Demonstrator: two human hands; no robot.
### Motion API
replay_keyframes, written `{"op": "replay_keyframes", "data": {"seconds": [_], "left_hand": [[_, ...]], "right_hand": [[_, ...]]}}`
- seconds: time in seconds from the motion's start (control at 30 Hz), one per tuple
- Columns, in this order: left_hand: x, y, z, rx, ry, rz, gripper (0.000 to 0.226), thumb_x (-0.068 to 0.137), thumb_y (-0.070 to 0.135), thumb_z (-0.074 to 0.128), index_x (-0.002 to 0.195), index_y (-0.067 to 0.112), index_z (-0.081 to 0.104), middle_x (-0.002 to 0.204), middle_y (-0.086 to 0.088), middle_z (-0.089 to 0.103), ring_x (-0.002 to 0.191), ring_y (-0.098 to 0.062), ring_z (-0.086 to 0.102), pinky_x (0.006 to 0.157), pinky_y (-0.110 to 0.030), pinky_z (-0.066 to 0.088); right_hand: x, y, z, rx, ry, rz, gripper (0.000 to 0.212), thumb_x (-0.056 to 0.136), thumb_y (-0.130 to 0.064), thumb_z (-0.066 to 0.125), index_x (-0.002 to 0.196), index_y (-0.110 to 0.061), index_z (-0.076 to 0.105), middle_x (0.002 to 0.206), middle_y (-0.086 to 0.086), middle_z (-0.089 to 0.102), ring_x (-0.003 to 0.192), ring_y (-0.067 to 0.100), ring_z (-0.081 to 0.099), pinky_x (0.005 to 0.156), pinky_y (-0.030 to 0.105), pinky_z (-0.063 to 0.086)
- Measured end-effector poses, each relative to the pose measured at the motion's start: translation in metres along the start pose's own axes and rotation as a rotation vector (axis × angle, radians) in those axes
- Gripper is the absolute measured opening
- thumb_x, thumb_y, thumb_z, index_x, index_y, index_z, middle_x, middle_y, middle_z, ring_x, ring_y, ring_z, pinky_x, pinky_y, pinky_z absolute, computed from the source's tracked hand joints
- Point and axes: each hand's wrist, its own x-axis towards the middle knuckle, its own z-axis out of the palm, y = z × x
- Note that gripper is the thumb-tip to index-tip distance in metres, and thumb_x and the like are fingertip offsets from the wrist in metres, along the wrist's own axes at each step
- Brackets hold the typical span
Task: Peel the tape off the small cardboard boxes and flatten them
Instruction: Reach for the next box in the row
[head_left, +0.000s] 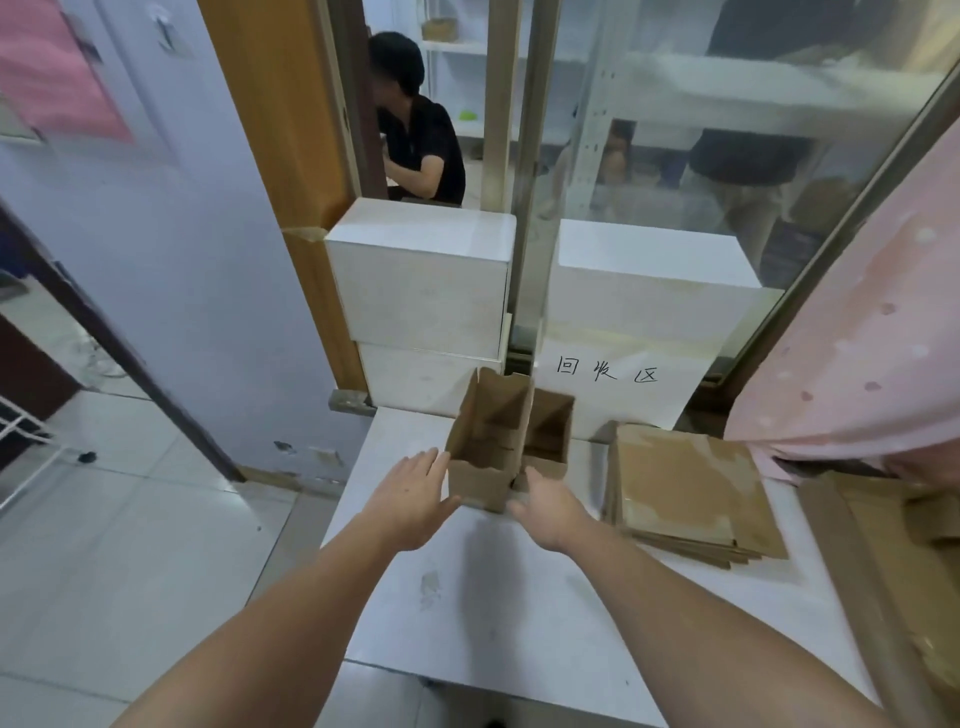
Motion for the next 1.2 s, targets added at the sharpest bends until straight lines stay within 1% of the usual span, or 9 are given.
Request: {"op": "replay_keyframes", "data": {"seconds": [0.23, 0.33, 0.43, 0.7, 0.77, 0.87, 0.97, 1.1, 1.2], "left_hand": [[0.005, -0.028, 0.031, 0.051, -0.095, 0.007, 0.079, 0.107, 0.061, 0.022, 0.165, 0.018, -0.010, 0.172, -0.002, -0.017, 0.159, -0.022, -0.013, 0.120, -0.034, -0.012], [0.015, -0.039, 0.041, 0.066, -0.159, 0.052, 0.080, 0.107, 0.061, 0.020, 0.164, 0.017, -0.014, 0.171, -0.002, -0.022, 0.158, -0.023, -0.019, 0.122, -0.035, -0.012], [0.031, -0.044, 0.046, 0.033, -0.190, 0.118, 0.081, 0.108, 0.059, 0.023, 0.164, 0.014, -0.015, 0.171, -0.004, -0.022, 0.158, -0.023, -0.018, 0.123, -0.034, -0.011], [0.049, -0.049, 0.052, -0.273, -0.133, 0.207, 0.082, 0.108, 0.054, 0.038, 0.165, 0.018, -0.008, 0.174, -0.001, -0.001, 0.160, -0.019, 0.008, 0.127, -0.031, 0.008], [0.044, -0.054, 0.049, -0.365, -0.091, 0.230, 0.082, 0.106, 0.057, 0.041, 0.165, 0.028, -0.007, 0.174, 0.006, 0.004, 0.159, -0.015, 0.015, 0.129, -0.033, 0.016], [0.033, -0.055, 0.031, -0.504, 0.009, 0.266, 0.081, 0.103, 0.053, 0.053, 0.163, 0.039, 0.000, 0.169, 0.017, 0.017, 0.149, -0.002, 0.027, 0.120, -0.019, 0.022], [0.019, -0.057, 0.012, -0.607, 0.092, 0.298, 0.084, 0.102, 0.044, 0.059, 0.159, 0.049, -0.002, 0.163, 0.028, 0.018, 0.144, 0.012, 0.023, 0.119, -0.019, 0.024], [0.005, -0.056, -0.003, -0.701, 0.166, 0.248, 0.088, 0.101, 0.038, 0.062, 0.162, 0.045, -0.002, 0.161, 0.026, 0.023, 0.142, 0.010, 0.028, 0.114, -0.022, 0.034], [-0.005, -0.052, -0.011, -0.743, 0.224, 0.205, 0.089, 0.101, 0.037, 0.062, 0.160, 0.048, -0.004, 0.156, 0.024, 0.027, 0.138, 0.007, 0.035, 0.107, -0.027, 0.044]], "right_hand": [[0.018, 0.002, 0.028, 0.155, -0.045, 0.049, 0.061, 0.099, -0.041, 0.051, 0.151, -0.016, 0.031, 0.123, 0.010, 0.064, 0.101, 0.027, 0.063, 0.083, 0.039, 0.055], [0.020, -0.008, 0.030, 0.181, -0.074, 0.116, 0.073, 0.102, -0.041, 0.049, 0.160, -0.014, 0.015, 0.143, 0.013, 0.054, 0.113, 0.029, 0.061, 0.083, 0.036, 0.053], [0.024, -0.018, 0.036, 0.226, -0.068, 0.158, 0.077, 0.104, -0.039, 0.049, 0.162, -0.014, 0.006, 0.160, 0.011, 0.036, 0.133, 0.031, 0.051, 0.099, 0.035, 0.049], [0.032, -0.039, 0.058, 0.445, 0.120, 0.275, 0.084, 0.102, -0.039, 0.057, 0.163, -0.022, 0.002, 0.164, 0.006, 0.029, 0.142, 0.030, 0.042, 0.110, 0.035, 0.042], [0.027, -0.043, 0.058, 0.460, 0.173, 0.234, 0.087, 0.100, -0.040, 0.058, 0.162, -0.028, -0.001, 0.166, 0.001, 0.027, 0.142, 0.026, 0.043, 0.107, 0.033, 0.042], [0.016, -0.052, 0.053, 0.476, 0.233, 0.130, 0.093, 0.096, -0.043, 0.061, 0.159, -0.042, -0.007, 0.165, -0.007, 0.027, 0.141, 0.022, 0.044, 0.107, 0.034, 0.045], [0.005, -0.061, 0.048, 0.455, 0.268, 0.033, 0.096, 0.097, -0.042, 0.060, 0.157, -0.046, -0.015, 0.166, -0.015, 0.020, 0.144, 0.016, 0.037, 0.108, 0.029, 0.039], [-0.001, -0.075, 0.044, 0.459, 0.306, -0.016, 0.099, 0.098, -0.037, 0.058, 0.148, -0.058, -0.024, 0.136, -0.016, 0.053, 0.114, 0.018, 0.054, 0.092, 0.029, 0.045], [-0.006, -0.087, 0.038, 0.514, 0.348, -0.060, 0.096, 0.100, -0.032, 0.056, 0.148, -0.061, -0.021, 0.143, -0.006, 0.054, 0.118, 0.020, 0.058, 0.099, 0.041, 0.049]]}}
